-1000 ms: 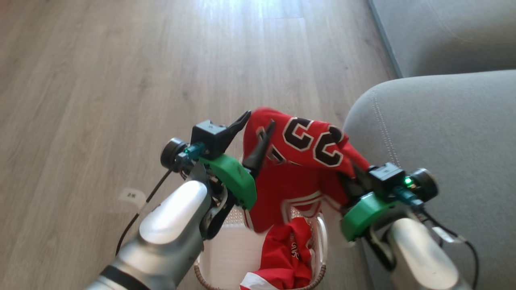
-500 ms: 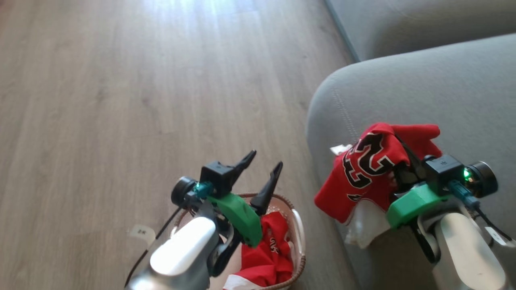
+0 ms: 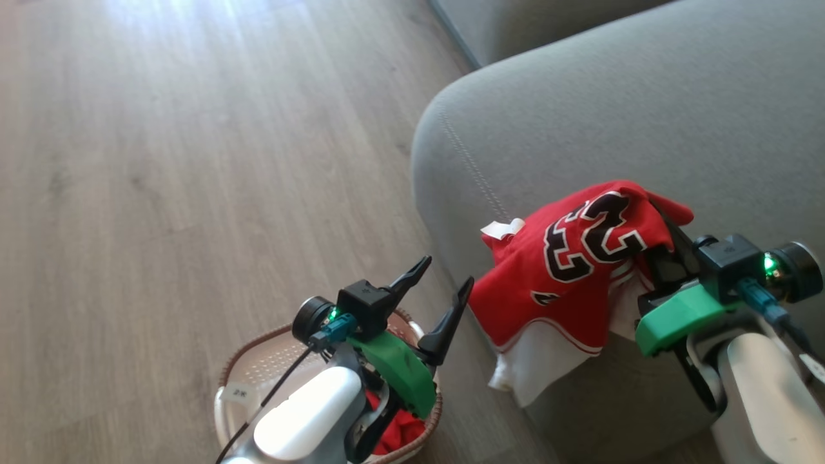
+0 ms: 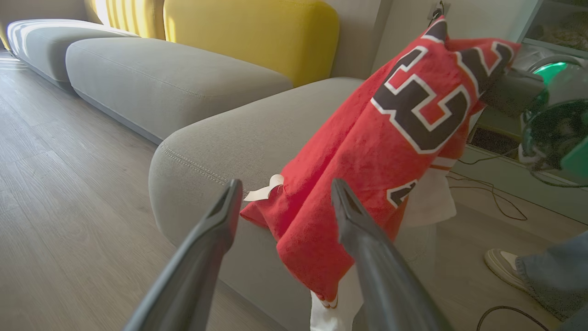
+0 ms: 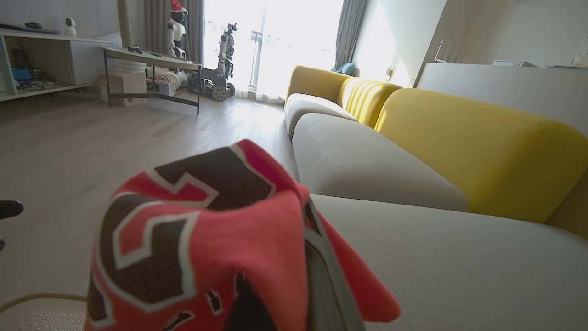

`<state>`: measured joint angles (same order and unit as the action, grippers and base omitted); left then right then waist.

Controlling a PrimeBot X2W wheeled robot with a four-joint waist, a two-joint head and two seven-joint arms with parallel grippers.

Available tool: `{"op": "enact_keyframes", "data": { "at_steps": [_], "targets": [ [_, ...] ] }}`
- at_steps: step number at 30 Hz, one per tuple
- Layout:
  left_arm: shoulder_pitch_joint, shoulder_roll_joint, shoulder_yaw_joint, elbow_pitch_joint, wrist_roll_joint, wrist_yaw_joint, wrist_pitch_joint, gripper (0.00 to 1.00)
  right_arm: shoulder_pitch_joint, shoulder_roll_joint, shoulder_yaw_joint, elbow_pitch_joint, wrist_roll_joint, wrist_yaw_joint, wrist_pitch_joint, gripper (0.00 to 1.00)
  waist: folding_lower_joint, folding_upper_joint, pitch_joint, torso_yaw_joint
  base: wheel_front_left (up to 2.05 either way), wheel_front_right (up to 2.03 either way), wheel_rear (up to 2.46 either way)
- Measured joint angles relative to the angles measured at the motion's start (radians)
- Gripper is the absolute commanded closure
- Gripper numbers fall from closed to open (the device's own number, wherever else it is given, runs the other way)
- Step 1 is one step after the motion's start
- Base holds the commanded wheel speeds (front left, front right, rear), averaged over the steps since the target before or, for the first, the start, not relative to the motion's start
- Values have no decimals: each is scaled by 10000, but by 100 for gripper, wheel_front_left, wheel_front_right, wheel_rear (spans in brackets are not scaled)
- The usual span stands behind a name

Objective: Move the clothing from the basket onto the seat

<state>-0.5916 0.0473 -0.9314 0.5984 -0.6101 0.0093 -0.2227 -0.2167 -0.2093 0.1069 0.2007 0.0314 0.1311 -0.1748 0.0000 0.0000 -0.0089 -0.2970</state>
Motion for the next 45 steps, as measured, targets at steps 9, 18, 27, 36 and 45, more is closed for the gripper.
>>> {"op": "enact_keyframes", "data": {
  "at_steps": [9,18,27,36,45],
  "targets": [
    [-2,-13,-263,-297,157,86,-88,0,-1260,-888,744,-140,334,0,451,100,0,0,585,-640,0,0,0],
    [-211,31,-380,-694,491,217,-90,0,-4063,-1804,842,1446,907,0,798,100,0,0,1236,-236,0,0,0],
    [-940,378,-520,-1494,934,441,111,0,-7004,-2566,274,3720,1020,0,1085,100,0,0,2282,367,0,0,0],
    [-2051,633,-589,-2913,1567,629,472,0,-9559,-2972,-1170,6387,-75,0,941,100,1,-1,3999,1268,0,0,0],
    [-2519,744,-767,-3528,1827,794,723,0,-9824,-2600,-3081,8473,-1662,0,393,100,1,-1,5254,2284,0,0,0]
  ]
}}
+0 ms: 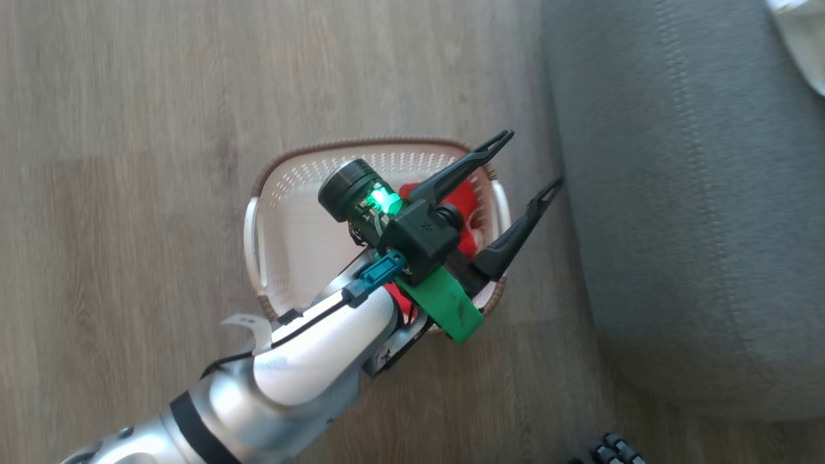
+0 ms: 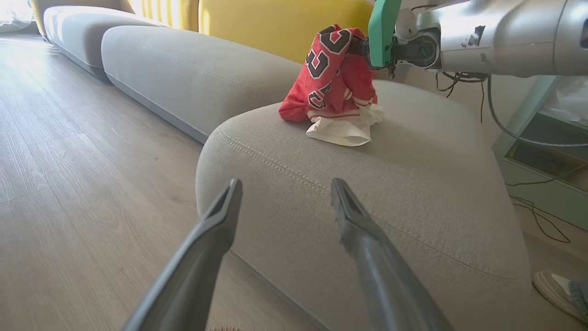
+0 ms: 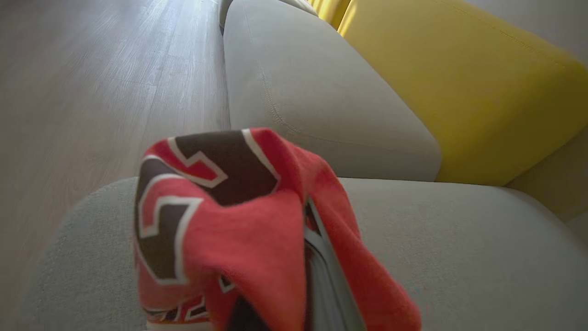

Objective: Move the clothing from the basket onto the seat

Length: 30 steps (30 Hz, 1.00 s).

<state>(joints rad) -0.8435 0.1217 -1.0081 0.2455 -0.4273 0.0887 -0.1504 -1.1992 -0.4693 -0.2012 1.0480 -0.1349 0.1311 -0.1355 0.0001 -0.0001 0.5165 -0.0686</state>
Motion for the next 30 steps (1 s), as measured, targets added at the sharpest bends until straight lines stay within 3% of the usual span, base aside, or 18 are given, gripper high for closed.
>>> {"op": "enact_keyframes", "data": {
  "at_steps": [9,12,20,30],
  "targets": [
    [0,174,-42,-56,2,96,6,0,106,1141,-1003,1141,-1229,2,-497,100,1,0,556,316,0,0,0],
    [1,178,-42,-46,-2,96,4,0,222,1223,-1187,1331,-1511,0,-633,0,1,0,497,232,0,0,0],
    [56,341,-4,157,-155,188,-109,0,280,1528,-813,1728,-1793,0,-1072,0,0,0,6,-110,0,0,0],
    [869,545,232,604,-667,328,-380,0,1662,1814,587,1156,-842,0,-1168,0,0,0,-1165,-489,0,0,0]
  ]
}}
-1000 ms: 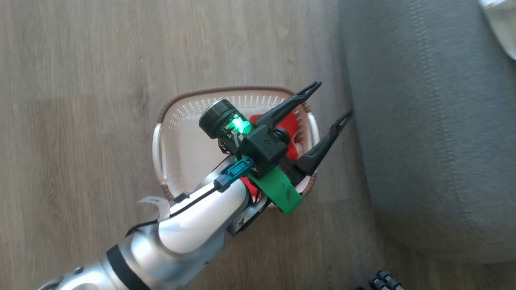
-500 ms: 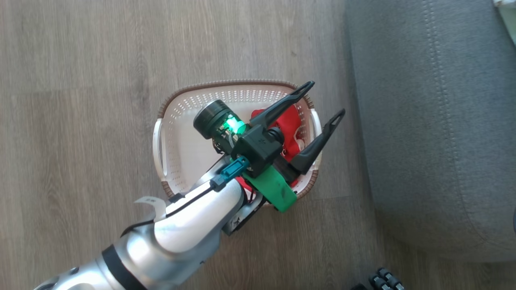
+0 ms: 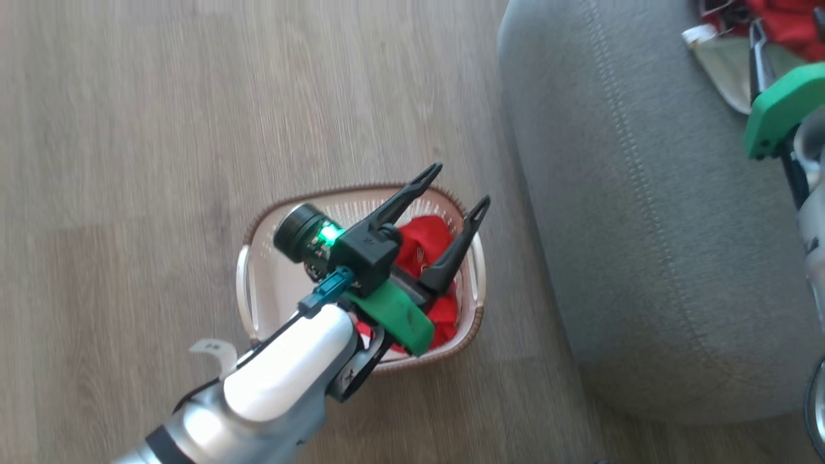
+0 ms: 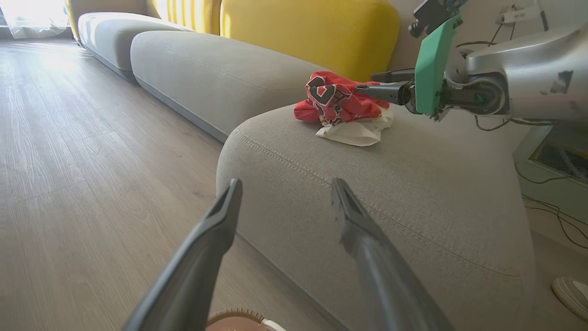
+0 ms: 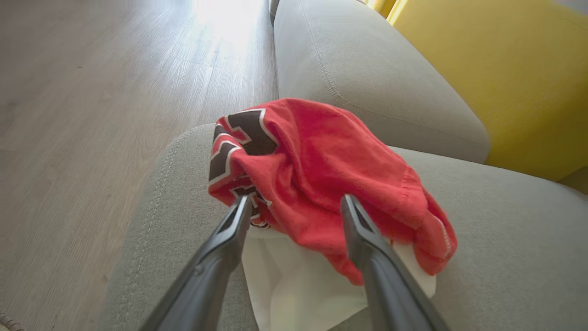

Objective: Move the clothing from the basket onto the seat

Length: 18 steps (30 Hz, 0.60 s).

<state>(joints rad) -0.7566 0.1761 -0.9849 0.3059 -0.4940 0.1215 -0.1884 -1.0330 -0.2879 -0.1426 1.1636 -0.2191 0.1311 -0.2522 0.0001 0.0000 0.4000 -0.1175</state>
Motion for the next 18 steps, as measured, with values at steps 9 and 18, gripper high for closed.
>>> {"op": "enact_keyframes", "data": {
  "at_steps": [9,18],
  "targets": [
    [951,155,385,412,-625,161,-343,0,1231,-27,1513,-1438,1616,0,-2,0,0,0,-1514,-12,0,0,0],
    [2235,412,1350,717,-1252,610,-571,0,2481,2,2146,-2861,3147,0,-2,0,-1,0,-2940,466,0,0,0]
  ]
}}
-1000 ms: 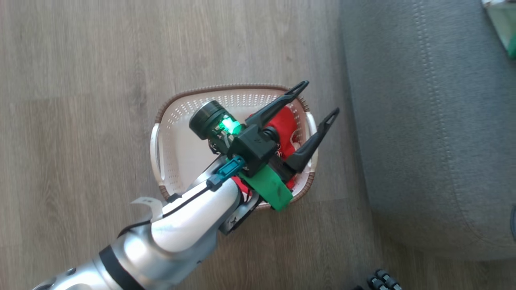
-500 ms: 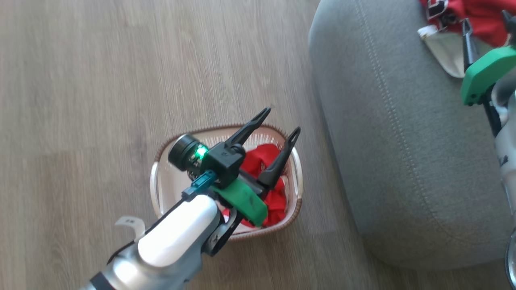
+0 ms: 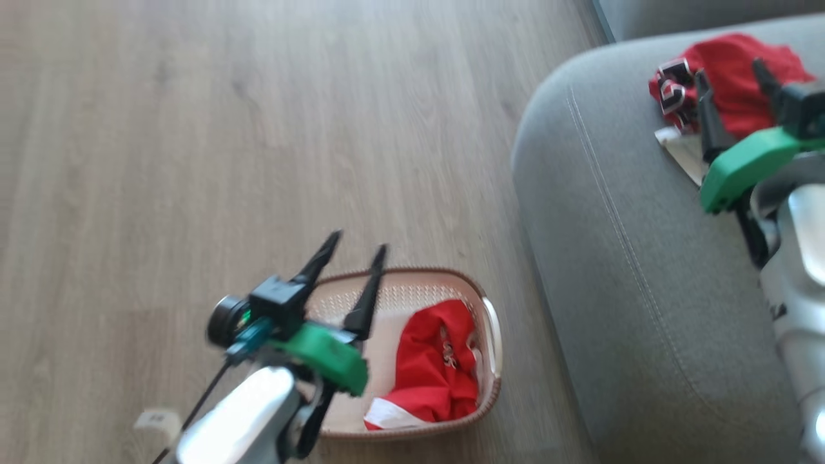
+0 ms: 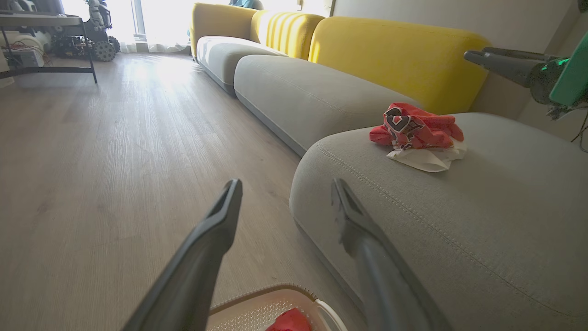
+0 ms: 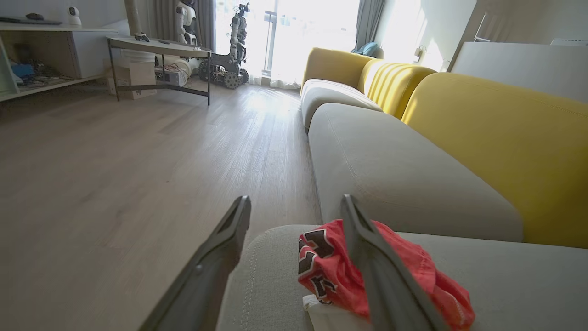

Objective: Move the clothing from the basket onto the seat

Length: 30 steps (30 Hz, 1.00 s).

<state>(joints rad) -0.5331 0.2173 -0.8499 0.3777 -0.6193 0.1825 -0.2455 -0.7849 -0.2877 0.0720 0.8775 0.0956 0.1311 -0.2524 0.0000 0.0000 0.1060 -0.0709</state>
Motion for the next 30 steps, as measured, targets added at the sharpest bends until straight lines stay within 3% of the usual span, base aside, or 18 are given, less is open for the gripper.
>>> {"op": "enact_keyframes", "data": {
  "at_steps": [9,19,30],
  "targets": [
    [1988,796,1662,-451,-219,660,-38,0,2006,805,407,-1941,581,0,0,0,0,0,-1021,701,0,0,0],
    [3800,1312,3072,-1521,190,1175,-38,0,4708,2006,-525,-4569,-280,0,121,0,0,0,-1402,1204,0,0,0],
    [5212,1409,3661,-2178,510,1183,-38,0,7164,2320,-853,-6915,-161,0,546,0,0,0,-1471,1492,0,0,0]
  ]
}}
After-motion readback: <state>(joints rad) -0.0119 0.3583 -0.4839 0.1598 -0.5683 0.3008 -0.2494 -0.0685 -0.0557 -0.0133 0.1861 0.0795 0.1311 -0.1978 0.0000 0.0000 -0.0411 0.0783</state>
